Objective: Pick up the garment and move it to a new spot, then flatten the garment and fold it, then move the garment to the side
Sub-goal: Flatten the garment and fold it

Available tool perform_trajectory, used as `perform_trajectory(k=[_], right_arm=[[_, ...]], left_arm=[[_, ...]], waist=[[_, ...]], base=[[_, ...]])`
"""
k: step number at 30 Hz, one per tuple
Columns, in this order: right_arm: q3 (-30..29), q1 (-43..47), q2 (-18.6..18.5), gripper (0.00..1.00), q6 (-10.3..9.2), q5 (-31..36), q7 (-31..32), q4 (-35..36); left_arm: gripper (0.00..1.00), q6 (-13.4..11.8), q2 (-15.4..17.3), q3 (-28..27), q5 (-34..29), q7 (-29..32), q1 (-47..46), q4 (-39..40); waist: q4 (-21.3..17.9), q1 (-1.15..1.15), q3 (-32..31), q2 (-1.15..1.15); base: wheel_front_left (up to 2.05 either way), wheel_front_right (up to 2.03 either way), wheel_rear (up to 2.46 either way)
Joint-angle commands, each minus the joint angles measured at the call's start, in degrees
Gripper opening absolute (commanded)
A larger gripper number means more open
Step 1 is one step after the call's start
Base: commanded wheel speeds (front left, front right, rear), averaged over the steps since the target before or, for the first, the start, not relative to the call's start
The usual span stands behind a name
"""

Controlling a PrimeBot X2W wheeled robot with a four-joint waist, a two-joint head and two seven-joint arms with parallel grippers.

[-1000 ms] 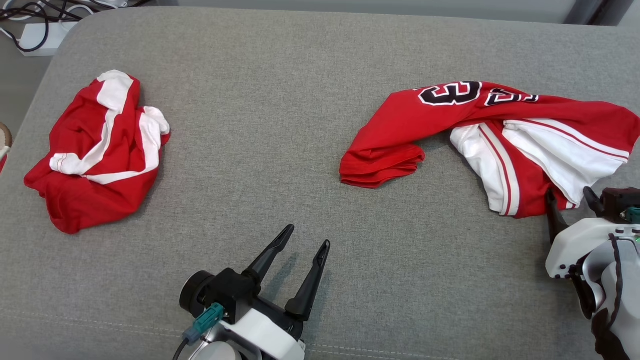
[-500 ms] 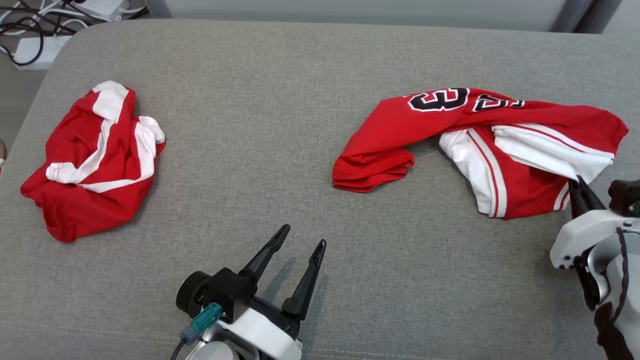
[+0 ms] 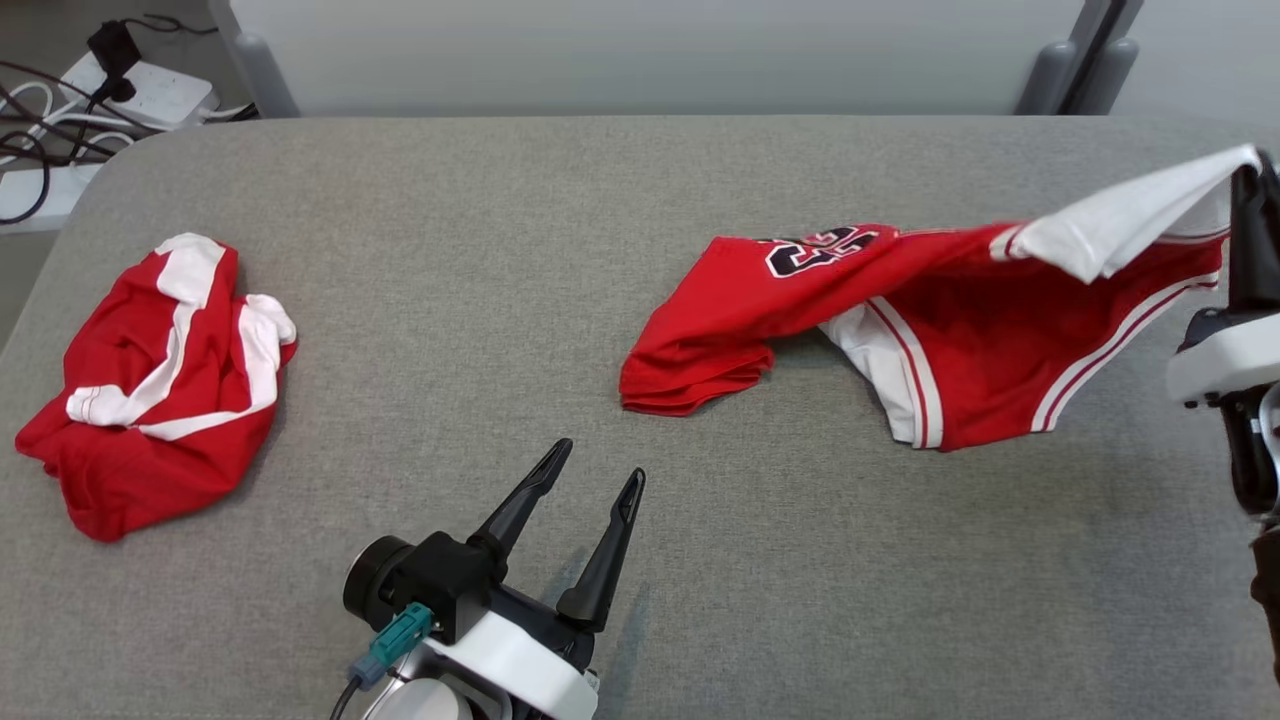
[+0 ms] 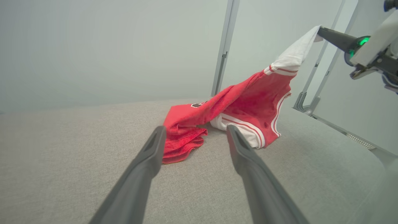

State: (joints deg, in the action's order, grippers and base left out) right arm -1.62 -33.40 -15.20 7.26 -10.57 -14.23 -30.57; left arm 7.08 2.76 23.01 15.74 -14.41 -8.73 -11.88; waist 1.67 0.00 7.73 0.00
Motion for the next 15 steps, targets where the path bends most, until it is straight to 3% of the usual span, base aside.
perform_trajectory(k=[1, 8, 15], right_arm=[[0.66, 1.35, -1.04, 0.00, 0.23, -0.58, -0.76, 4.28], [0.08, 8.16, -3.54, 0.00, 0.23, -4.21, 1.16, 13.75], [6.50, 20.73, -6.90, 0.00, 0.23, -12.01, 11.40, 16.46]], left_arm=[[1.00, 0.41, 0.11, -2.06, 0.20, -0.59, -1.83, 1.47], [1.00, 0.41, 0.11, -2.22, 0.49, -0.59, -0.85, 1.15], [1.00, 0.41, 0.11, -1.16, -0.71, -0.59, -2.64, -0.65]], waist=[[-0.68, 0.00, -0.65, 0.00], [-2.10, 0.00, -1.28, 0.00], [-3.17, 0.00, -0.08, 0.00]], base=[[0.00, 0.00, 0.00], [0.00, 0.00, 0.00], [0.00, 0.00, 0.00]])
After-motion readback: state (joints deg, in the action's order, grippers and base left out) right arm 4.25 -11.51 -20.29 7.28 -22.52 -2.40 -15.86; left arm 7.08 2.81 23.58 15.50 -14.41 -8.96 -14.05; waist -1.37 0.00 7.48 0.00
